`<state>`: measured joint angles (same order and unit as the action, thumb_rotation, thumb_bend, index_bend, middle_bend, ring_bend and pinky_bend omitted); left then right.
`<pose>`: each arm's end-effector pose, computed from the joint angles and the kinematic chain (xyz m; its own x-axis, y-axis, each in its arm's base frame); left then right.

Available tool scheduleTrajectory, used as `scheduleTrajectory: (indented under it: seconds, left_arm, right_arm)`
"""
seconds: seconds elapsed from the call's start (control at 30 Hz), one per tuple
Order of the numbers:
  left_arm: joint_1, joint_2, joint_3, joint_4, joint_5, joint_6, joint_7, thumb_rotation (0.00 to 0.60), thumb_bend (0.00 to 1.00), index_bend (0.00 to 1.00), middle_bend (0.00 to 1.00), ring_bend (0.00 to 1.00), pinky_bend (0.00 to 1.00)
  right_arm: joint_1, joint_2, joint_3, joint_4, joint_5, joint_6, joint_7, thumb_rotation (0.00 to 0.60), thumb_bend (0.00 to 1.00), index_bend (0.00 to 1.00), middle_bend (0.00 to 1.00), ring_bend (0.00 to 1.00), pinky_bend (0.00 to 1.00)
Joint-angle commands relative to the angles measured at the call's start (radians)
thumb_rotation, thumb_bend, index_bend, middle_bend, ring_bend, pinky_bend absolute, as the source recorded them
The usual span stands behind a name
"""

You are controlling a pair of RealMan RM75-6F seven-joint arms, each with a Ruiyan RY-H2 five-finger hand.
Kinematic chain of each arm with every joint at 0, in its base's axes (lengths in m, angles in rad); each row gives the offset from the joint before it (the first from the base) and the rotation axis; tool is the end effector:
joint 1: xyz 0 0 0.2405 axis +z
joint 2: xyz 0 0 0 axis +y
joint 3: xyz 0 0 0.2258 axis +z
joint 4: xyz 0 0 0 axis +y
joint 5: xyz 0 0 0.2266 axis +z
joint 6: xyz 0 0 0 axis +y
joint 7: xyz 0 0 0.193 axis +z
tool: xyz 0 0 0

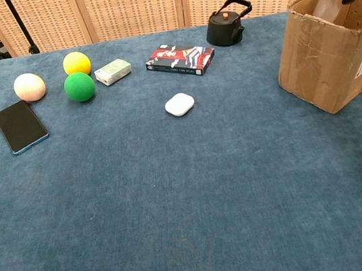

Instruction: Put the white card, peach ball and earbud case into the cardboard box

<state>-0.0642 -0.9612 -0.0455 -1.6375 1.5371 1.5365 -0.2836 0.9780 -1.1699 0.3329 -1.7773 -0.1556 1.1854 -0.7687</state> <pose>-0.2924 0.2224 0.1808 0.2536 -0.0356 0.9667 0.9663 -0.0358 -0.2548 -0.1285 -0.4301 0.0942 0.4324 -0.2285 0.8722 -0.8627 0.1766 0.4740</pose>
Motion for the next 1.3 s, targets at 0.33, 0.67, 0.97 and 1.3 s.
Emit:
scheduleTrajectory:
  seconds: [0.33,0.67,0.97,1.3]
  left_arm:
    - [0.0,-0.002,0.001,0.0,0.001,0.001,0.003,0.6,0.01,0.0,0.0,0.0,0.09]
    - [-0.012,-0.008,-0.005,0.006,-0.015,-0.023,0.01,0.6,0.01,0.0,0.0,0.0,0.09]
    - [-0.027,0.001,-0.017,-0.002,-0.031,-0.044,0.008,0.6,0.01,0.0,0.0,0.0,0.09]
    - [-0.129,0.033,-0.088,-0.009,-0.111,-0.169,0.062,0.6,0.01,0.0,0.0,0.0,0.09]
  right_arm:
    - [-0.014,0.034,0.009,-0.041,-0.071,0.01,0.034,0.6,0.0,0.0,0.0,0.0,0.17]
    - [-0.145,0.121,-0.076,-0.173,-0.55,0.094,0.166,0.6,0.0,0.0,0.0,0.0,0.16]
    - [-0.425,0.125,-0.315,0.018,-1.26,0.339,0.507,0.6,0.0,0.04,0.01,0.0,0.16]
    - [-0.633,0.057,-0.396,0.24,-1.411,0.531,0.705,0.6,0.0,0.04,0.01,0.0,0.16]
